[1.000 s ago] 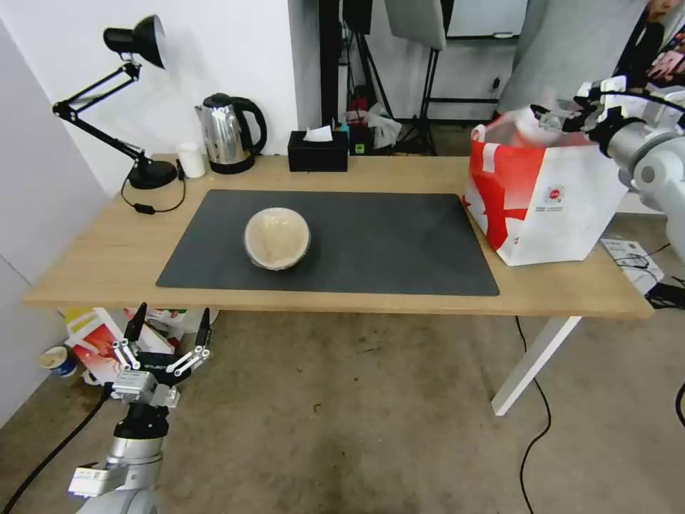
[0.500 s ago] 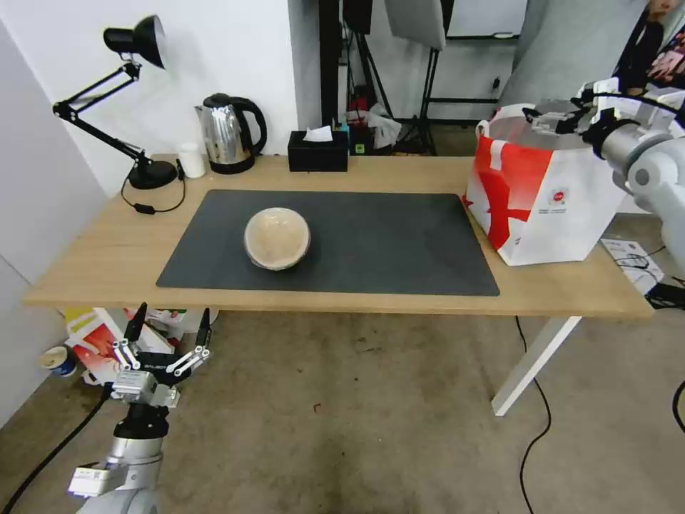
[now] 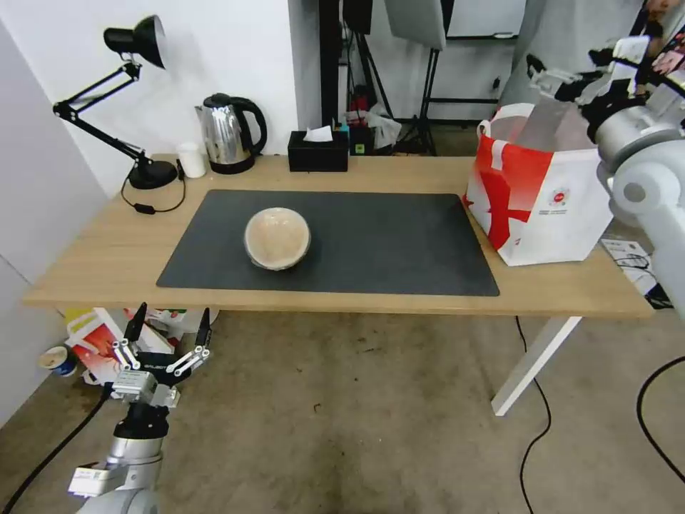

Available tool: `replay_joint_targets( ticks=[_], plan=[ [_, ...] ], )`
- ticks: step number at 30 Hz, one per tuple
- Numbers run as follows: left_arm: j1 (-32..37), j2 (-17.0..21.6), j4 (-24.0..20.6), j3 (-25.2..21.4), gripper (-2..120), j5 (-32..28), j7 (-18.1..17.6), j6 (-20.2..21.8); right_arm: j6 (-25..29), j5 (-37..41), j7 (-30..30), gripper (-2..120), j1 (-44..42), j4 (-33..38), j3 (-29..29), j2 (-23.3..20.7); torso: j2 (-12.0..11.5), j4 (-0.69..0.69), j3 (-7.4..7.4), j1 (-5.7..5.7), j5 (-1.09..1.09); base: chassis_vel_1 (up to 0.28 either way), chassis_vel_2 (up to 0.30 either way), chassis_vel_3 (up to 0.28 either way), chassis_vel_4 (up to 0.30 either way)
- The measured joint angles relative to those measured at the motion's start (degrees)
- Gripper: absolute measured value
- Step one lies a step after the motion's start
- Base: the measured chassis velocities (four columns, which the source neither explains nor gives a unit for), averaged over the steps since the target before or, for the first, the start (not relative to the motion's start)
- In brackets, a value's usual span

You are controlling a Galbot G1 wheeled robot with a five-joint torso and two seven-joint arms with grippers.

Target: Pick up the trash from the table and place it into the takeout bag.

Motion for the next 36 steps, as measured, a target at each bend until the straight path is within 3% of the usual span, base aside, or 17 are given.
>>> replay_joint_targets(
  ticks=[10,12,26,36],
  plan=[
    [0.01,0.00,0.00,0.00,100,0.00,0.00,0.00,1.11,-1.10,6.73,100,-6.84,10.36,4.23,1.81,0.00,0.01,0.00,0.00,0.01,0.000,0.000,0.000,0.000],
    [0.01,0.00,0.00,0.00,100,0.00,0.00,0.00,1.83,-2.84,7.23,100,-13.67,14.85,7.54,3.86,0.00,0.00,0.00,0.00,0.01,0.000,0.000,0.000,0.000],
    [0.00,0.00,0.00,0.00,100,0.00,0.00,0.00,2.76,-10.91,5.69,100,-30.05,23.85,15.43,11.54,0.00,0.00,0.00,0.00,0.00,0.000,0.000,0.000,0.000],
    [0.00,0.00,0.00,0.00,100,0.00,0.00,0.00,7.00,-17.09,4.28,100,-45.60,31.41,20.41,18.92,0.00,0.00,0.00,0.01,0.00,0.000,0.000,0.000,0.000]
  ],
)
